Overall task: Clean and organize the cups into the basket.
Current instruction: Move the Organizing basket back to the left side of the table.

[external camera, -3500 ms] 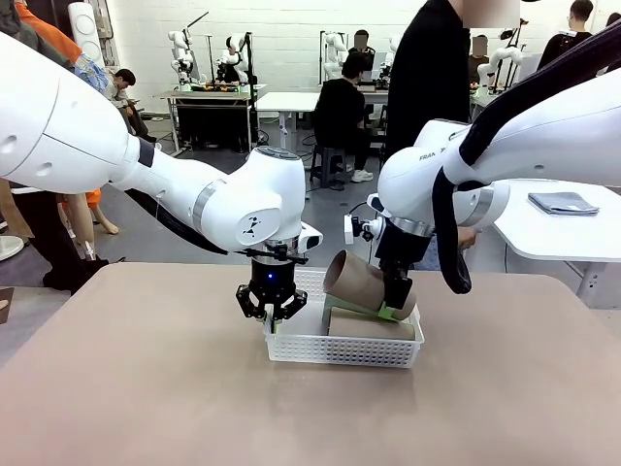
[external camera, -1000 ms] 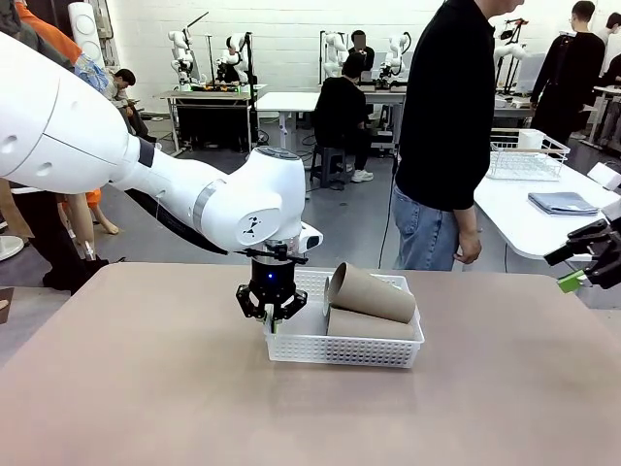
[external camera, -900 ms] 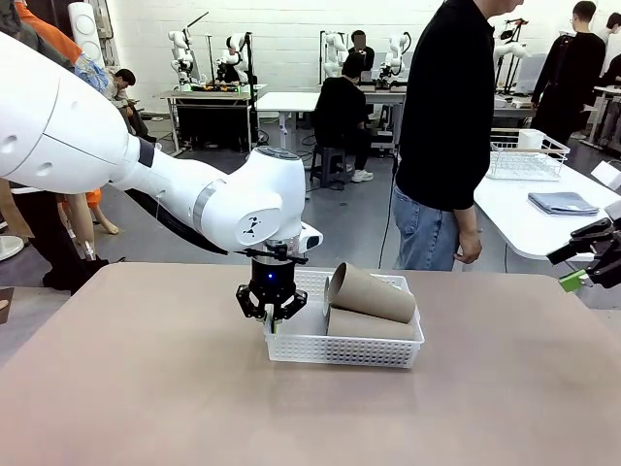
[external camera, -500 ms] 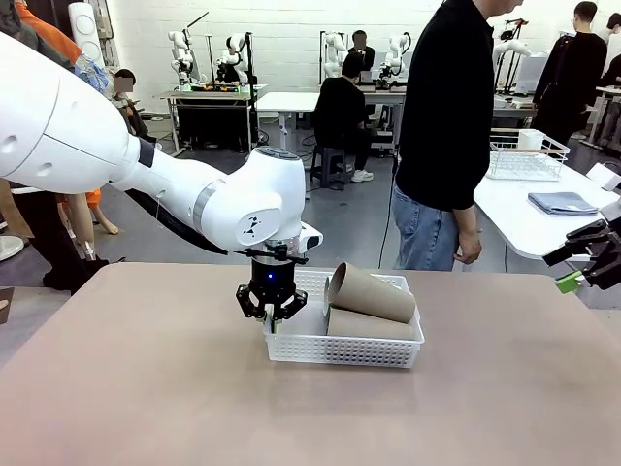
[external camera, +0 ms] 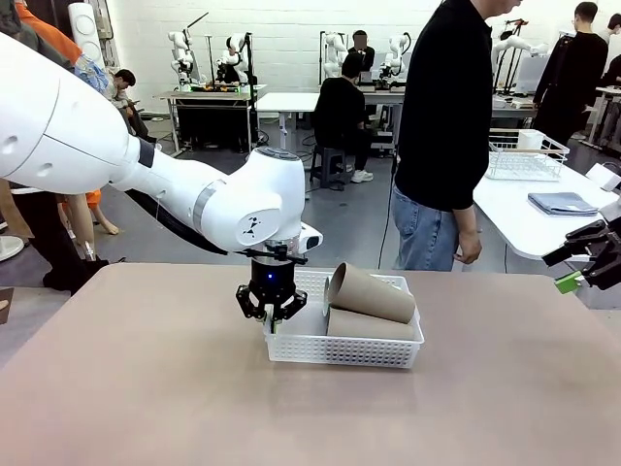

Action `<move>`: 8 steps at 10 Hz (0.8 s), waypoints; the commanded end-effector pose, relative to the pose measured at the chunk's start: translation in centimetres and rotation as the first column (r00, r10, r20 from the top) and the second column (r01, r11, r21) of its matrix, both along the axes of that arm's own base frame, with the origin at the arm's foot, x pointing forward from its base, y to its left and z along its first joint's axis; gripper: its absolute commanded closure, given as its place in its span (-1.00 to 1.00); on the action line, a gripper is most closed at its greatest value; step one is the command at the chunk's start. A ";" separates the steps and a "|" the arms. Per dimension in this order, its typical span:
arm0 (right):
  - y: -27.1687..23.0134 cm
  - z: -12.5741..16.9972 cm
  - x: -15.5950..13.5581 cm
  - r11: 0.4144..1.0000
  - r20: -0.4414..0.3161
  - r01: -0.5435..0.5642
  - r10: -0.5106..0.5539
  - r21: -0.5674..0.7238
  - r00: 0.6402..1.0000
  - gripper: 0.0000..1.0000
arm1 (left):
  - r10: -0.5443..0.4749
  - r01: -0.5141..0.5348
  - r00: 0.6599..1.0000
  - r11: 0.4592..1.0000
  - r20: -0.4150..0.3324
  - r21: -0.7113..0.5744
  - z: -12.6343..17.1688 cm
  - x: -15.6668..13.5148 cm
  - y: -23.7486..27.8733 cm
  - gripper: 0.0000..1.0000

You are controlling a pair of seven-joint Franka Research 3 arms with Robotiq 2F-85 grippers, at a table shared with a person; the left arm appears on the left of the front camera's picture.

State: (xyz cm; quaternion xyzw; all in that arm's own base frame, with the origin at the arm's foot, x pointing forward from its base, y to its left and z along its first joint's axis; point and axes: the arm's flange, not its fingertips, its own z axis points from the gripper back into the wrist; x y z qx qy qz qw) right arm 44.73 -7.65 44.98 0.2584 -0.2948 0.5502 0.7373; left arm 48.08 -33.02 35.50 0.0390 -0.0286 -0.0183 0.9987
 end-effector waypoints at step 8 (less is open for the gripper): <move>0.0 0.0 0.4 1.000 -0.006 -0.015 0.015 0.007 1.000 -1.00 | -0.003 0.003 1.000 1.000 0.000 0.001 0.0 -0.1 0.0 1.00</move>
